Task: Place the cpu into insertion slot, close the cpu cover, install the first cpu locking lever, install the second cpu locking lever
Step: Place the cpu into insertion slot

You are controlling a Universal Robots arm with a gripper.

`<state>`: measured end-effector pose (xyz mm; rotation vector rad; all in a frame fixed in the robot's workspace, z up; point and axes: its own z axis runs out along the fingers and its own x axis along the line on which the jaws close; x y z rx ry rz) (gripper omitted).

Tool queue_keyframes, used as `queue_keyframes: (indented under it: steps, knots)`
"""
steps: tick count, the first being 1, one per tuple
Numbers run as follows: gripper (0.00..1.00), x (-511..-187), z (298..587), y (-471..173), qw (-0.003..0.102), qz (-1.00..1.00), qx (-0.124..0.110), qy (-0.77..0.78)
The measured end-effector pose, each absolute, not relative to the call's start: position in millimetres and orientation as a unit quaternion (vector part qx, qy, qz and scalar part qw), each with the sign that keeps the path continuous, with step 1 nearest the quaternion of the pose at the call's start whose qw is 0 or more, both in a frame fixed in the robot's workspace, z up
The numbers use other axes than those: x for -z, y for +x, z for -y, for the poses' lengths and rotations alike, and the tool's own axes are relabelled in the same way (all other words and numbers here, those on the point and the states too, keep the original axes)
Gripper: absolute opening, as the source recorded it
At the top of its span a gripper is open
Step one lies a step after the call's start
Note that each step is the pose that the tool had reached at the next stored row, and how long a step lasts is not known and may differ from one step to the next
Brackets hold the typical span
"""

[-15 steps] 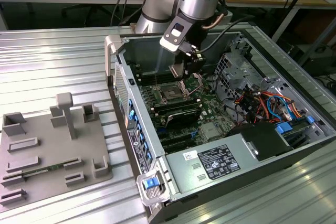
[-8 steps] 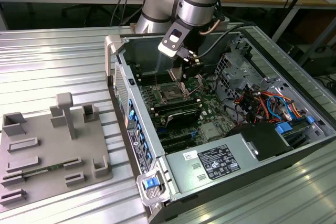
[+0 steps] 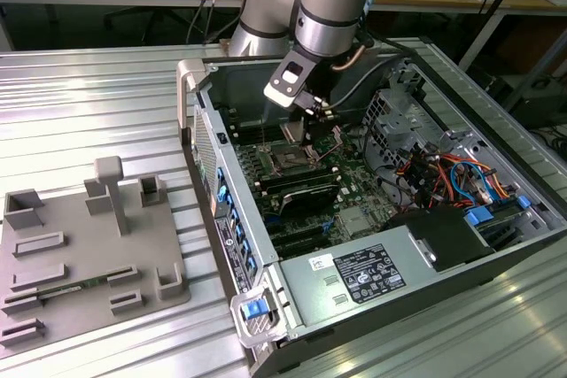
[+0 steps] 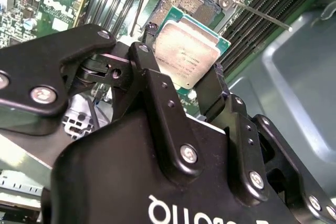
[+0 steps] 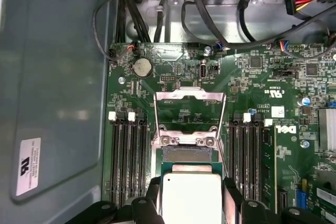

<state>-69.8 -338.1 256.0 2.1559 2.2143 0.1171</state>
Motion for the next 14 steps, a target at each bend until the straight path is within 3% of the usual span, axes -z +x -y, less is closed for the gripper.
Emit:
queue_keyframes:
  steps: [9,14]
  knots:
    - [0.55,-242,338,-70,0.013,-0.716,-0.027,0.697]
    - [0.55,-226,334,-70,0.016,-0.716,-0.022,0.697]
